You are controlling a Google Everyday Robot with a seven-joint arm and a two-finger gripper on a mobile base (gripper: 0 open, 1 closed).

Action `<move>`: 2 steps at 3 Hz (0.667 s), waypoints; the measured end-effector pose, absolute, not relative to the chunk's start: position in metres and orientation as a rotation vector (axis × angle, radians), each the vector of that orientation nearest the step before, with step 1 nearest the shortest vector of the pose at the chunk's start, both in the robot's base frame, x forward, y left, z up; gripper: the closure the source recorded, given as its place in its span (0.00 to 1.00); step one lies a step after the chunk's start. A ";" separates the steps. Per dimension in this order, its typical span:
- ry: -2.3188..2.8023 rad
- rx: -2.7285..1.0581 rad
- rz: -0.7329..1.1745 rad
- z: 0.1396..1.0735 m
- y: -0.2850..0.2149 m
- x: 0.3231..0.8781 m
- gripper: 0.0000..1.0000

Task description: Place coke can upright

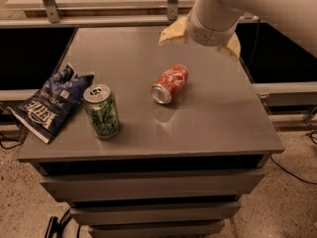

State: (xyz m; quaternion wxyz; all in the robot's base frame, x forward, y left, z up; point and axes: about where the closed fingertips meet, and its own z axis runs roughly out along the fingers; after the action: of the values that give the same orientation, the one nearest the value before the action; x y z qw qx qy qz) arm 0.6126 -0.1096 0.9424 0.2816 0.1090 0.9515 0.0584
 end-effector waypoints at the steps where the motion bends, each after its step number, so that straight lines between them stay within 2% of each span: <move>1: 2.593 0.438 0.203 0.935 -0.099 0.624 0.00; 2: 2.667 0.592 0.161 0.924 -0.087 0.636 0.00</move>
Offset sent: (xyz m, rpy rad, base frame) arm 0.0228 0.0408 -0.0338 0.0396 0.3716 -0.3324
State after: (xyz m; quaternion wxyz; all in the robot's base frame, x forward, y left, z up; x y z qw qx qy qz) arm 0.6363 -0.0866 0.9237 0.2010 0.2118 0.9547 0.0578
